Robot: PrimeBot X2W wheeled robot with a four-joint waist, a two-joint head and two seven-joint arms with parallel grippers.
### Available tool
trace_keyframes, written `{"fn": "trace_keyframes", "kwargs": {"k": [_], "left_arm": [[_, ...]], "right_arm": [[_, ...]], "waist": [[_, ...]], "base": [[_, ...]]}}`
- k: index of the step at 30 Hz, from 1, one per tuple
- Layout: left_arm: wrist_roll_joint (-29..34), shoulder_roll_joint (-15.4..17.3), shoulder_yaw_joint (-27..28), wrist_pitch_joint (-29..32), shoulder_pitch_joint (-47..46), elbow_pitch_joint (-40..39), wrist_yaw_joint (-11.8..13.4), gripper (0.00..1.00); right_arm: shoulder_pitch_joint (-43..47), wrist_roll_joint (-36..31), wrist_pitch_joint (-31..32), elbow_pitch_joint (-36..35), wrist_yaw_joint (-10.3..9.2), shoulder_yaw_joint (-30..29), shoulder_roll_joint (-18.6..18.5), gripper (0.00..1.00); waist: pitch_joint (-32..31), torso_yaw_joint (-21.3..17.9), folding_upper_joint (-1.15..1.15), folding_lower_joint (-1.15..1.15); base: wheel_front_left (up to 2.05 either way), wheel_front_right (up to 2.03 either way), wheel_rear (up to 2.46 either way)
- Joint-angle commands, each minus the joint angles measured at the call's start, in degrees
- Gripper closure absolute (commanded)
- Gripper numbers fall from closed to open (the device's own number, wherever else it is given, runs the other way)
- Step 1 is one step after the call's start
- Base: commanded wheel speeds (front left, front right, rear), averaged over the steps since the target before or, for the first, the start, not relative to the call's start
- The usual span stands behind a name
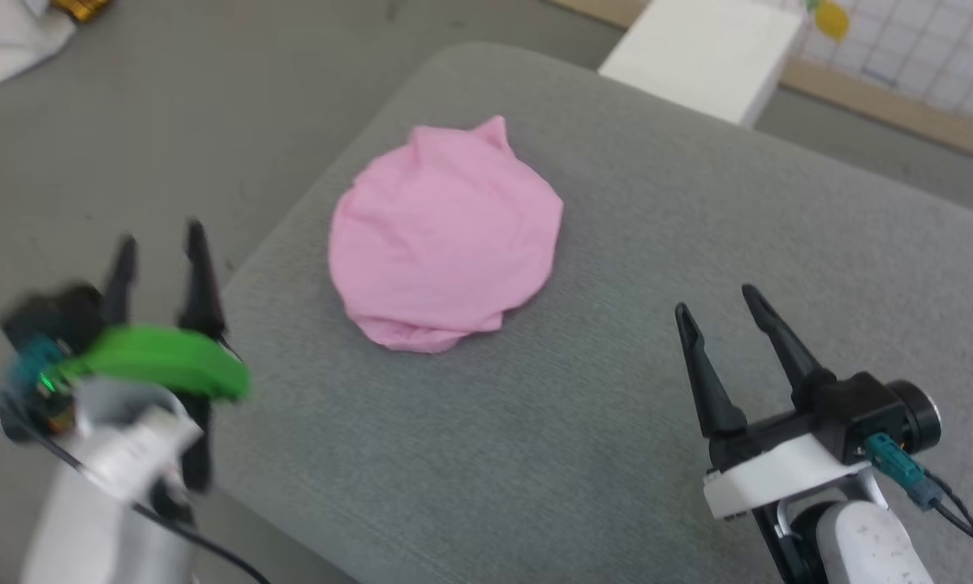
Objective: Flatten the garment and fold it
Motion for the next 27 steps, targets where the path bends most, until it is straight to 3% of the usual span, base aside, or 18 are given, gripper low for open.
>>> {"fn": "trace_keyframes", "kwargs": {"k": [1, 10, 14, 19, 24, 27], "left_arm": [[-1.08, 1.51, 0.85, 1.77, -3.32, 0.43, -0.6, 0.0], [-8.09, 8.35, 4.56, 20.55, -18.51, 6.21, -0.34, 0.0], [-11.7, 10.25, 5.74, 32.37, -20.98, 9.7, 2.4, 0.0], [-14.96, 11.52, 6.09, 47.09, -17.47, 10.98, 7.54, 0.0], [-15.49, 12.28, 5.79, 55.61, -11.86, 8.0, 12.32, 0.0], [-16.55, 11.86, 5.43, 59.27, -9.26, 6.14, 13.62, 0.0]], "right_arm": [[-1.37, -0.63, 0.08, -0.51, -0.1, 0.03, -0.08, 0.0], [-6.1, 0.03, -1.28, -0.9, -0.1, 0.2, -0.39, 0.0], [-7.62, 1.41, -2.49, 0.15, -0.1, 0.4, -0.3, 0.0], [-9.13, 3.29, -3.84, 2.13, -0.1, 1.24, -0.17, 0.0], [-9.83, 3.9, -4.54, 3.37, -0.1, 1.38, -0.11, 0.0], [-10.34, 4.37, -4.73, 3.85, -0.1, 1.22, -0.1, 0.0]], "waist": [[8.97, -8.12, 0.0, 0.0], [19.07, -17.66, 0.0, 0.0], [22.15, -21.07, 0.0, 0.0], [23.46, -23.92, 0.0, 0.0], [23.64, -24.73, 0.0, 0.0], [23.24, -24.71, 0.0, 0.0]], "base": [[0.0, 0.0, 0.0], [0.0, 0.0, 0.0], [0.0, 0.0, 0.0], [0.0, 0.0, 0.0], [0.0, 0.0, 0.0], [0.0, 0.0, 0.0]]}}
